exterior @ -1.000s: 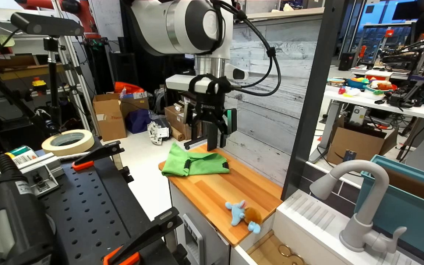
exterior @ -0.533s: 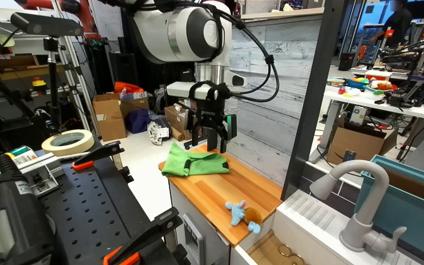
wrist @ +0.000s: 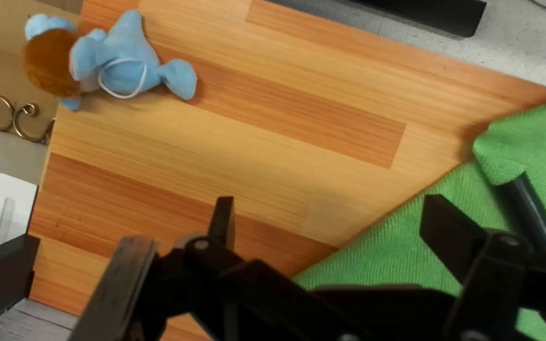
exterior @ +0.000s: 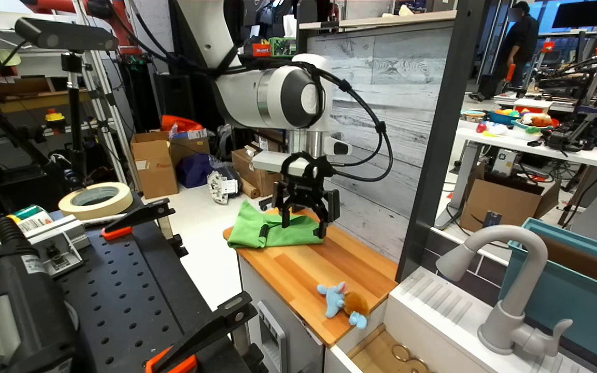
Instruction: Fold the cloth
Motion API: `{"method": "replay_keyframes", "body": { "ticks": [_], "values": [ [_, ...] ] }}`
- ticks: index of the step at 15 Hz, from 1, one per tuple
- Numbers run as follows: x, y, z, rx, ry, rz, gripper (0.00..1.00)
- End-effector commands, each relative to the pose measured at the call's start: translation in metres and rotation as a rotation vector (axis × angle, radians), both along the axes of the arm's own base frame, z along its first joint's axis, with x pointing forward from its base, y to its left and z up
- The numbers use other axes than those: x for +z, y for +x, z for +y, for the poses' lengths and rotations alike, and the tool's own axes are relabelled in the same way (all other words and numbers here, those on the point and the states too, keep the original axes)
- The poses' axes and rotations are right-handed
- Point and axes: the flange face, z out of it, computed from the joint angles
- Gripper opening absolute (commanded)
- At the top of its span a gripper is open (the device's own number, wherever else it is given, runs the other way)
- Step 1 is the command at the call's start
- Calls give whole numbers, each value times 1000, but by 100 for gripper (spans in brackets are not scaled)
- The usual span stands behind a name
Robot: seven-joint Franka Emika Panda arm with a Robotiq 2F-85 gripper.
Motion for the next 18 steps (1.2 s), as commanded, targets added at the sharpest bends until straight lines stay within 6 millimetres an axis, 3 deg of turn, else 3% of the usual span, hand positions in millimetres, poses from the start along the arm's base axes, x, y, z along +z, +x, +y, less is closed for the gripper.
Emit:
{"method": "replay_keyframes", "body": {
  "ticks": [1,7,8,9,13,18],
  "values": [
    [-22,26,0,-76,55,-20,100],
    [-46,38,1,-174,109,-27,100],
    [-49,40,0,-181,110,-29,90],
    [-52,43,0,-191,105,-39,74],
    [-60,45,2,-216,94,-63,42],
    [-50,38,0,-234,72,-92,7]
  ]
}}
